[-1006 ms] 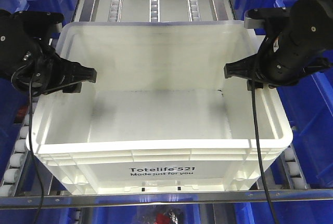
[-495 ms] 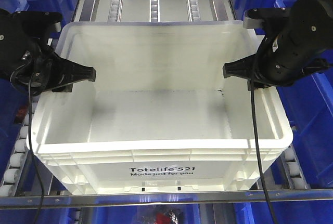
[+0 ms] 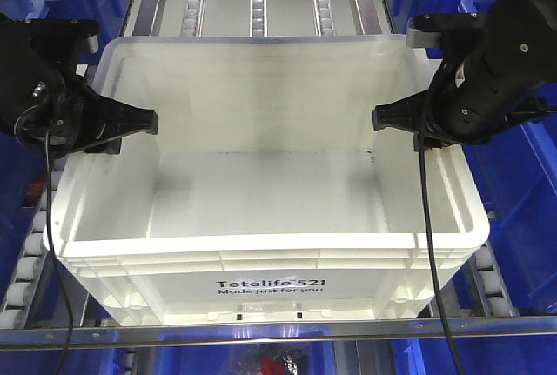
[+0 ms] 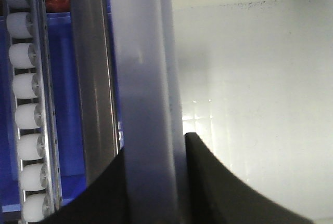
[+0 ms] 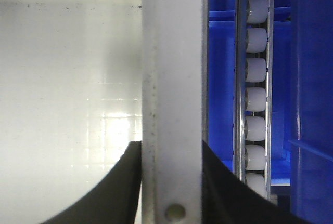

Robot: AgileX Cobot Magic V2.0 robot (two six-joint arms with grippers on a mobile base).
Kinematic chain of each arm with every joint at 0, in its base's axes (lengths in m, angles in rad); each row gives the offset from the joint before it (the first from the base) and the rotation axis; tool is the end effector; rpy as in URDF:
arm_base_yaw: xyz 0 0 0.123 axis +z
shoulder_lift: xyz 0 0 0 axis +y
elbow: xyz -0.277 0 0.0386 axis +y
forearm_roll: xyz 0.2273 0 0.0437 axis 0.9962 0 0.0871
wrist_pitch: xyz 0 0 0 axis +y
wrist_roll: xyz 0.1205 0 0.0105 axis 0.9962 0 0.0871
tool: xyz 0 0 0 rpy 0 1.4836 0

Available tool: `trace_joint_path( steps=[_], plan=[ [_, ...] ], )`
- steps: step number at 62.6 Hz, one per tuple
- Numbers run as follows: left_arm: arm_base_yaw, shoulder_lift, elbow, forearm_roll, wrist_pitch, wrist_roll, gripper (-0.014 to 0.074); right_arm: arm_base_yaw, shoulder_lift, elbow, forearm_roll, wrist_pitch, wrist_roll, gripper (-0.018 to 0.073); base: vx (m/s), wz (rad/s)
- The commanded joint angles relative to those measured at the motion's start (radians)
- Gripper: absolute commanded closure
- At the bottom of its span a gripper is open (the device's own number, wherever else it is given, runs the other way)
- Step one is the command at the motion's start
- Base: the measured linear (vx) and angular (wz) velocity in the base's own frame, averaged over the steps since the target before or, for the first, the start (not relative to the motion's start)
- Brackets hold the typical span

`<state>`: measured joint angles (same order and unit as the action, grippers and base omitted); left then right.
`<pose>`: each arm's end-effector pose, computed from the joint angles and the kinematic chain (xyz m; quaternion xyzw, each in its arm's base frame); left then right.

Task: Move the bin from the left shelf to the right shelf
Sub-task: 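Close both grippers on the tote's side rims, then lift the white tote and pull it off the shelf toward the robot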

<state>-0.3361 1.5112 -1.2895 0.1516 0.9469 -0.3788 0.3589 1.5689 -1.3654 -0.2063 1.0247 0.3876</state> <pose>0.2979 -0.0884 0.2888 0.0074 0.9678 -0.0186 0.2509 0.3072 0.0926 0.2891 -0.0195 0.9722 -0.0133 0.2330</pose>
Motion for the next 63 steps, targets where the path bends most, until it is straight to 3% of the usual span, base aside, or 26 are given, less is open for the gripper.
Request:
trace_joint_path(
  steps=[1, 63],
  plan=[
    [0.009, -0.045, -0.031, 0.051, -0.026, 0.026, 0.0566, -0.002, -0.04, -0.03, -0.051, -0.041, -0.003, 0.0485, 0.0, 0.0],
    [0.001, -0.297, -0.027, -0.001, -0.016, 0.027, 0.0565, -0.002, -0.256, -0.023, -0.018, -0.016, -0.003, 0.0485, 0.0, 0.0]
  ],
)
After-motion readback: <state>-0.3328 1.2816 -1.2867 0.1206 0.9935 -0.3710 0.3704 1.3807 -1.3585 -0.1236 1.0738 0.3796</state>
